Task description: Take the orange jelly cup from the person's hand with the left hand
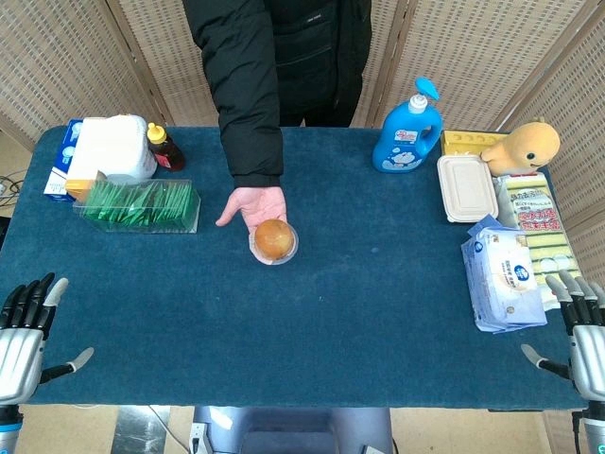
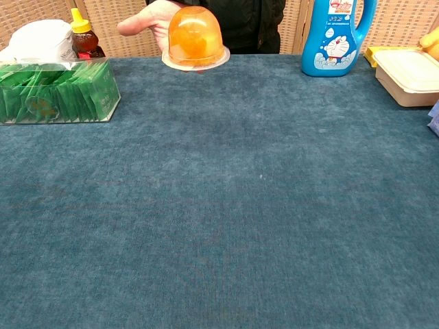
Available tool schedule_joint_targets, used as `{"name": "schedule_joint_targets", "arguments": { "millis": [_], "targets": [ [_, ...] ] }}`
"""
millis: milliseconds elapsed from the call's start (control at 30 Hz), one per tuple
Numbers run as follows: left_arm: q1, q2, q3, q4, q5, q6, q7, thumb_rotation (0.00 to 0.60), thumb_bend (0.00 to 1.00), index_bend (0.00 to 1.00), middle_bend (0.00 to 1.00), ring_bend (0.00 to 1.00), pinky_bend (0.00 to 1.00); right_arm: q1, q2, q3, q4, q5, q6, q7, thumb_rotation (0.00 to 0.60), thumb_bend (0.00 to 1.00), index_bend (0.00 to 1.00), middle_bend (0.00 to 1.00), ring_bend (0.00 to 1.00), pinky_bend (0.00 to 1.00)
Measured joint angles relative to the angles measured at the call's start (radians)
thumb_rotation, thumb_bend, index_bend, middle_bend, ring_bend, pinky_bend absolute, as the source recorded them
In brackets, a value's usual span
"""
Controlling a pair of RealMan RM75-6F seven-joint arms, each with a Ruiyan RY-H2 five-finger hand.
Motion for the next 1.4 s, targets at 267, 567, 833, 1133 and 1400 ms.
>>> {"name": "schedule_joint_targets", "arguments": {
  "millis": [267,567,833,1133,1400],
  "targets": [
    [0.007,0.006,-0.032,-0.018,0.007,-0.060,-0.010,0.600,0.06,0.00,0.00,0.00,0.04,-0.005,0.006,0.003,-0.003,0.002,0.011,0.013,0.600,0.13,0.09,0.01,0.00,0.00],
    [-0.108,0.087,-0.108,-0.260,0.048,-0.211,0.087,0.600,0.06,0.00,0.00,0.00,0.04,-0.004,0.008,0.004,0.001,0.002,0.008,0.022,0.600,0.13,0.09,0.01,0.00,0.00],
    [-0.392,0.118,-0.343,-0.430,-0.255,-0.481,0.236,0.600,0.10,0.00,0.00,0.00,0.06,-0.001,0.011,0.009,0.008,0.017,-0.003,0.038,0.600,0.13,0.09,0.01,0.00,0.00],
    [-0.736,-0.022,-0.498,-0.362,-0.751,-0.601,0.492,0.600,0.12,0.00,0.00,0.00,0.10,0.001,0.020,0.016,0.013,0.028,-0.006,0.067,0.600,0.13,0.09,0.01,0.00,0.00],
    [-0.910,-0.171,-0.544,-0.196,-0.899,-0.588,0.605,0.600,0.12,0.00,0.00,0.00,0.10,0.004,0.019,0.020,0.020,0.042,-0.018,0.076,0.600,0.13,0.09,0.01,0.00,0.00]
  ]
}}
